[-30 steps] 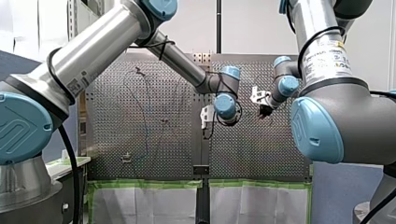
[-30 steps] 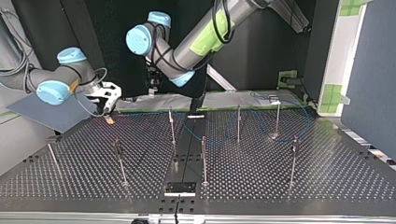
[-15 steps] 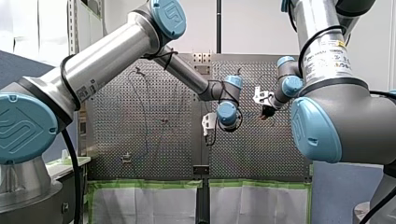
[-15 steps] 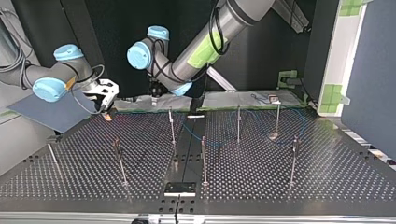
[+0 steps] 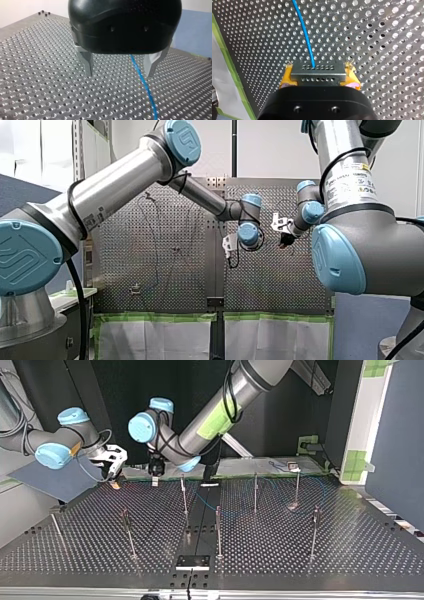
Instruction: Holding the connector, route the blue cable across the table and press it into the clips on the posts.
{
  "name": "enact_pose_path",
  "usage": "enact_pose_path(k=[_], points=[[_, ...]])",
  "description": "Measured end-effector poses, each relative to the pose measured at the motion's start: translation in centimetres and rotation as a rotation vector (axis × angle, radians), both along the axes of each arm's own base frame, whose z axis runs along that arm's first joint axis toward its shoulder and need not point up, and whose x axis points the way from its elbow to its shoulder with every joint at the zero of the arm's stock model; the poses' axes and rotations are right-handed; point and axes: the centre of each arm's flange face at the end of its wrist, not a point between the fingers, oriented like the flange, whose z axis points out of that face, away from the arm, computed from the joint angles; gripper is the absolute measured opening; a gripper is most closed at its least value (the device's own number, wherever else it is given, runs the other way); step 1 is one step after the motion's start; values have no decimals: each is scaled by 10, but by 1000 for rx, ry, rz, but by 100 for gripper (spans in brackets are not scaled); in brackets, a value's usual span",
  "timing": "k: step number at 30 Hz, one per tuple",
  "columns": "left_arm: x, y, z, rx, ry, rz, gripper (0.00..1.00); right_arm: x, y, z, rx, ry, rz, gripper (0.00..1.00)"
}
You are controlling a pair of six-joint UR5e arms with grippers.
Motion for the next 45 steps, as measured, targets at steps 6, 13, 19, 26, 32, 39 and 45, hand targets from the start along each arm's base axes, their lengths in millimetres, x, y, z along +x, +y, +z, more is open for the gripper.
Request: enact_pose_path(k=[6, 13, 19, 26, 32, 39, 45], points=[[17, -2, -9, -19, 18, 0, 100, 0, 0, 0, -1, 0, 1, 0], [28, -9, -30, -21, 42, -9, 100, 0, 0, 0, -2, 0, 0, 0], [41, -15, -49, -43, 24, 11, 100, 0, 0, 0, -2, -1, -1, 0], [40, -15, -71, -25, 30, 55, 100, 0, 0, 0, -3, 0, -1, 0], [35, -14, -74, -8, 27, 86, 45, 0, -1, 0, -4, 1, 0, 0], [33, -20, -64, -23, 11, 92, 5, 1, 0, 0, -4, 1, 2, 0], [29, -25, -58, -29, 9, 88, 0, 0, -1, 1, -5, 0, 0, 0]])
